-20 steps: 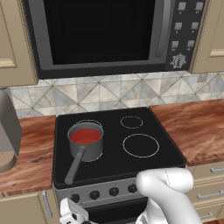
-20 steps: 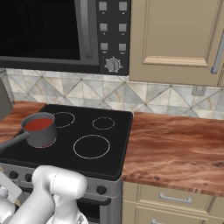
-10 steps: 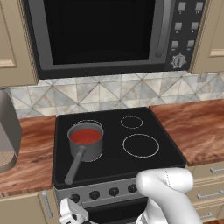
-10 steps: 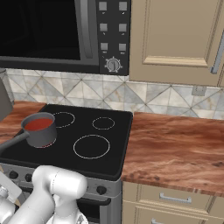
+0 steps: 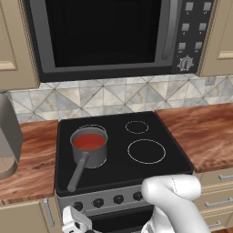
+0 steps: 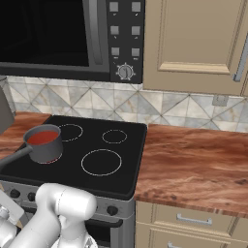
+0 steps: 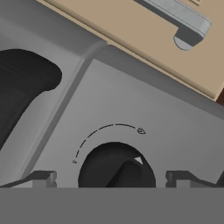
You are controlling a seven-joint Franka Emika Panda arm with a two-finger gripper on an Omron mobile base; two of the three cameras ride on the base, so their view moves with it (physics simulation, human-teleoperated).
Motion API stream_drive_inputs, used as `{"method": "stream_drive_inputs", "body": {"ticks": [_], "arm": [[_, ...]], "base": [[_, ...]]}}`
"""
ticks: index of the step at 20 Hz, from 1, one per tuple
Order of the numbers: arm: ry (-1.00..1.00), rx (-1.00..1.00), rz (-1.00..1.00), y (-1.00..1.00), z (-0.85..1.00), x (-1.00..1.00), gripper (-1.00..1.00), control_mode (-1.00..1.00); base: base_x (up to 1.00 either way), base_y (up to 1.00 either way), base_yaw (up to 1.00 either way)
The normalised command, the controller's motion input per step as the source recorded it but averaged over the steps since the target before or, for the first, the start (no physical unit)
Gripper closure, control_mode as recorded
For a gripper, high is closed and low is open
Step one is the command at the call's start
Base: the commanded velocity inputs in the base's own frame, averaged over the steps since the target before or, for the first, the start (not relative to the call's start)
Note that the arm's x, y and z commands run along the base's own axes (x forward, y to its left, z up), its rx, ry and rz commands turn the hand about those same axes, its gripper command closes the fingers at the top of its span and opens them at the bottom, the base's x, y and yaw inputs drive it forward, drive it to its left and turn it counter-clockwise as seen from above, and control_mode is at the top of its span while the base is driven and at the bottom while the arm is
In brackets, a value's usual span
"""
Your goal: Wait until the marinara sauce is simmered to a deep red color and then turn off the stove.
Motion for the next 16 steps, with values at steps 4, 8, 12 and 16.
{"method": "stream_drive_inputs", "body": {"ticks": [4, 8, 12, 16], "arm": [[0.0, 0.0, 0.0, 0.0, 0.0, 0.0, -1.0, -1.0], [0.0, 0.0, 0.0, 0.0, 0.0, 0.0, -1.0, -1.0], [0.0, 0.0, 0.0, 0.0, 0.0, 0.0, -1.0, -1.0], [0.0, 0.0, 0.0, 0.0, 0.0, 0.0, -1.0, -1.0]], "base": [[0.0, 0.0, 0.0], [0.0, 0.0, 0.0], [0.0, 0.0, 0.0], [0.0, 0.0, 0.0]]}}
